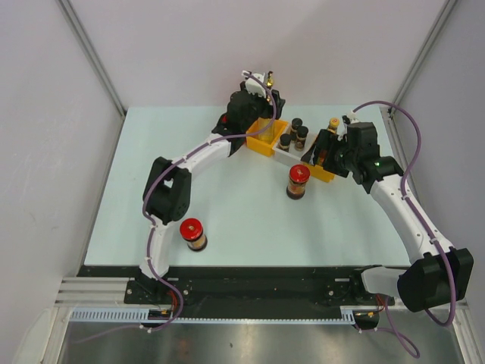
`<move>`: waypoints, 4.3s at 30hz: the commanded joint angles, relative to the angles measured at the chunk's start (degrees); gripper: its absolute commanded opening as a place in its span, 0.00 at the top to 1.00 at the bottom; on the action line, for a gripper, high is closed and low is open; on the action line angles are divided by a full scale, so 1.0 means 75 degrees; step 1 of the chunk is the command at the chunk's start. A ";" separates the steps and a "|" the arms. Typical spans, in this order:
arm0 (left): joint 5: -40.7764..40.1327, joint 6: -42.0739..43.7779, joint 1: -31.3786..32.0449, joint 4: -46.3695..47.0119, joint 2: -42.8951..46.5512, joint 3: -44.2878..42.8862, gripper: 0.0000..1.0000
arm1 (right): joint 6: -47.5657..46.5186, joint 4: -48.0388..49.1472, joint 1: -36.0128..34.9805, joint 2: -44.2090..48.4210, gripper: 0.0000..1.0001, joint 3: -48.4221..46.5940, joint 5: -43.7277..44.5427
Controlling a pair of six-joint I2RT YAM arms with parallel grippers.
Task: Organize the condiment bottles
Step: Place the bottle in the storage box, then pick up the bottle from the corner of the board.
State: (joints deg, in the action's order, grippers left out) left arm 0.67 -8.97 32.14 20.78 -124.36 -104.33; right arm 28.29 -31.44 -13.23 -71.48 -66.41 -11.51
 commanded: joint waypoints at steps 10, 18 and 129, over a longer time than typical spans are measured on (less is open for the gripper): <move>-0.0346 0.0364 0.0050 0.0171 0.0971 0.0106 0.04 | -0.0046 0.0044 0.0018 0.0273 0.00 0.0031 0.0151; -0.0803 0.0587 0.0039 -0.0016 0.2235 0.1440 0.00 | -0.0163 -0.0354 0.0018 0.0601 0.00 0.0031 0.0468; -0.1344 -0.2660 -0.0570 -0.7000 0.4982 0.2176 1.00 | 0.0036 -0.0402 -0.0568 0.1762 0.01 0.1578 0.1183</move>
State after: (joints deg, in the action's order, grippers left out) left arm -12.49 -32.86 30.06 -40.64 -82.06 -73.93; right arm 29.74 -35.59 -18.22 -58.28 -54.50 -2.85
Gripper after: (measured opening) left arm 0.755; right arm 0.994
